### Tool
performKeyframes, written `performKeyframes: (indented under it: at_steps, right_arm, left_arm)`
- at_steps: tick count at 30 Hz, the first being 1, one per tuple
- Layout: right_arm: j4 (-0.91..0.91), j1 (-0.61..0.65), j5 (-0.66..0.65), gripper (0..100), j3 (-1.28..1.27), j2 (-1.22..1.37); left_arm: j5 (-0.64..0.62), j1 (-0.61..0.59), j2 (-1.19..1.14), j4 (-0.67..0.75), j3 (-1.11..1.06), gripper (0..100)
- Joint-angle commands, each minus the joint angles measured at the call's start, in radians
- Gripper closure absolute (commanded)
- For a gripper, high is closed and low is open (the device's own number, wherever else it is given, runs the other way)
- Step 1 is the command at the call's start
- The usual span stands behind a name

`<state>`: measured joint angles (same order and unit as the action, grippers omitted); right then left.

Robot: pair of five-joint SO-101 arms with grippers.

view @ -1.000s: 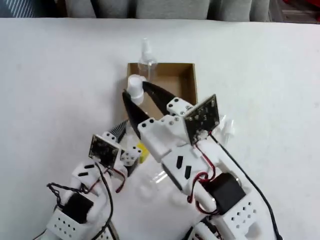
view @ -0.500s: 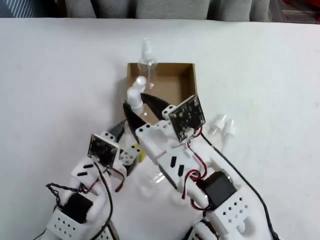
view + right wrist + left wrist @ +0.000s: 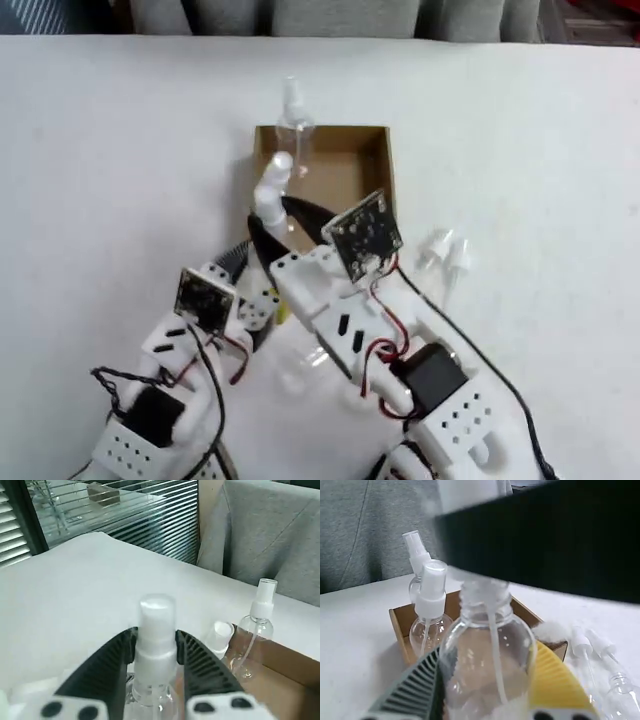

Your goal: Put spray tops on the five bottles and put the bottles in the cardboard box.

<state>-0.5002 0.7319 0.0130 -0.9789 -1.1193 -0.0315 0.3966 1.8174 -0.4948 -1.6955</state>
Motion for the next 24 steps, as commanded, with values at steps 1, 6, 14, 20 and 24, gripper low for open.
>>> performKeyframes:
  at_steps: [1,6,14,20,24]
  right_arm:
    - [0.005,0.012,0.005,98.1,0.006,-0.007]
    - [0.002,0.012,0.005,98.0,0.005,-0.007]
    - [-0.101,0.012,0.011,72.5,0.009,-0.008]
    - [-0.163,0.045,0.003,73.3,0.074,-0.114]
    - [-0.260,0.076,0.002,73.3,0.178,-0.194]
  left_arm:
    - [0.006,-0.012,0.008,-0.020,0.003,94]
    - [0.006,-0.012,0.008,-0.020,0.003,94]
    - [0.006,-0.012,0.008,-0.020,0.003,94]
    - [0.006,-0.012,0.008,-0.021,0.003,94]
    - [0.006,-0.012,0.008,-0.021,0.003,94]
